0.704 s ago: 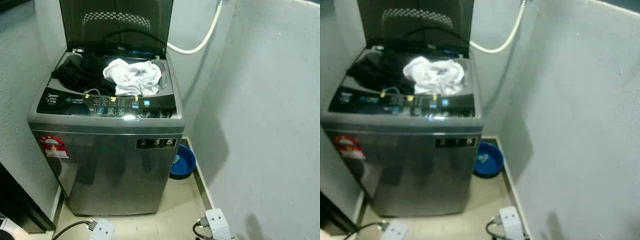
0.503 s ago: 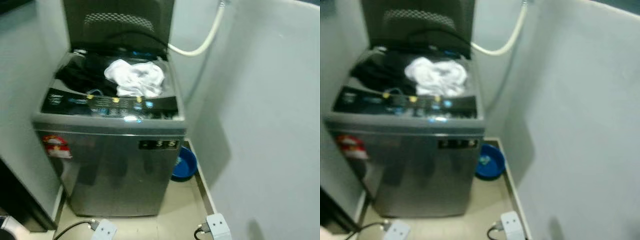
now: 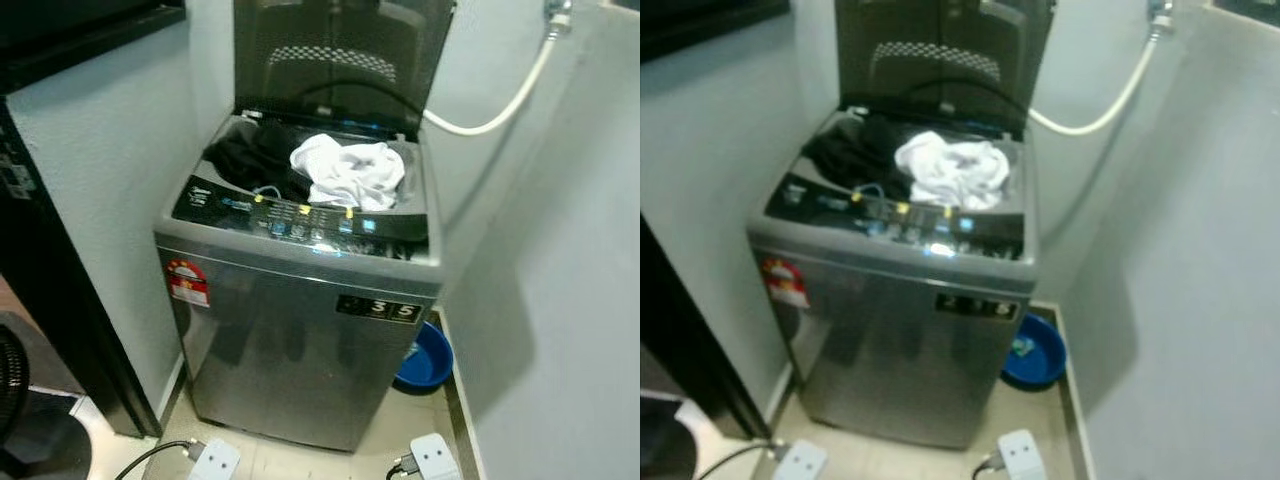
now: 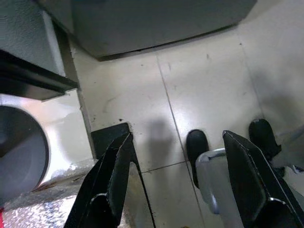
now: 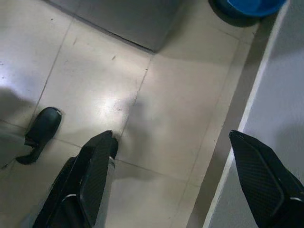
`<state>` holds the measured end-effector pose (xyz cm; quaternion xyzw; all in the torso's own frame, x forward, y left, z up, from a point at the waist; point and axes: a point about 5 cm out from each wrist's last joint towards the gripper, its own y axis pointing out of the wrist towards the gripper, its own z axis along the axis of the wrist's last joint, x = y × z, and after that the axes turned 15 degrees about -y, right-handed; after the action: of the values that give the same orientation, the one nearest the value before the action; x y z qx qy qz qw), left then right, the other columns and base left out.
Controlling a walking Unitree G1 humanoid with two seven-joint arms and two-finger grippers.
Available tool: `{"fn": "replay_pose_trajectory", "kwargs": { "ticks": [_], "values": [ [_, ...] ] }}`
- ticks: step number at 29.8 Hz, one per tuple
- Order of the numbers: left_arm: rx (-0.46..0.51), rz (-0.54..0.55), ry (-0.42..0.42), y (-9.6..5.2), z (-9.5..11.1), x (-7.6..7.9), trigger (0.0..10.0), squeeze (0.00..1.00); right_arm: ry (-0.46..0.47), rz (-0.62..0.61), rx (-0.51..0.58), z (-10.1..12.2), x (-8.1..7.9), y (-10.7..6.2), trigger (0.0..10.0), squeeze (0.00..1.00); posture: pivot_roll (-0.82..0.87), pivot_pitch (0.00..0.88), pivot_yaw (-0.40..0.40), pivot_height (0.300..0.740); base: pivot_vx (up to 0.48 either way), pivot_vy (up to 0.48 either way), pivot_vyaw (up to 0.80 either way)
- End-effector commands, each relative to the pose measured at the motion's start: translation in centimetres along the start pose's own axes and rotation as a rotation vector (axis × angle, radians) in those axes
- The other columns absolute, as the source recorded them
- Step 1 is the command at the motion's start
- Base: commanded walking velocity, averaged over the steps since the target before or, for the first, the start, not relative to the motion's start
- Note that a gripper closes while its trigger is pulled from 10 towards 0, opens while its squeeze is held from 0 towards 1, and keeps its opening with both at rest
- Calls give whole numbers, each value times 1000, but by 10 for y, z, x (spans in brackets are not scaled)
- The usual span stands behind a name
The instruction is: Clothes washing
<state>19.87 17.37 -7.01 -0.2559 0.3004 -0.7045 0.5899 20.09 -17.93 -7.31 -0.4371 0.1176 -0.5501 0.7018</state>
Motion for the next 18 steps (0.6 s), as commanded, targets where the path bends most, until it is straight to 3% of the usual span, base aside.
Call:
{"fn": "replay_pose_trajectory", "kwargs": {
  "ticks": [1, 18],
  "values": [
    [-26, 0, 8, -2, -8, 1, 10000, 0, -3, 3, -18, -6, 1, -1, 10000, 0, 34, 0, -49, 724, 0, 0, 769],
    [-25, -2, 17, -1, -9, 2, 10000, 0, 2, 8, 6, 0, -1, 0, 10000, 0, 37, 0, -46, 724, 0, 0, 769]
  ]
}}
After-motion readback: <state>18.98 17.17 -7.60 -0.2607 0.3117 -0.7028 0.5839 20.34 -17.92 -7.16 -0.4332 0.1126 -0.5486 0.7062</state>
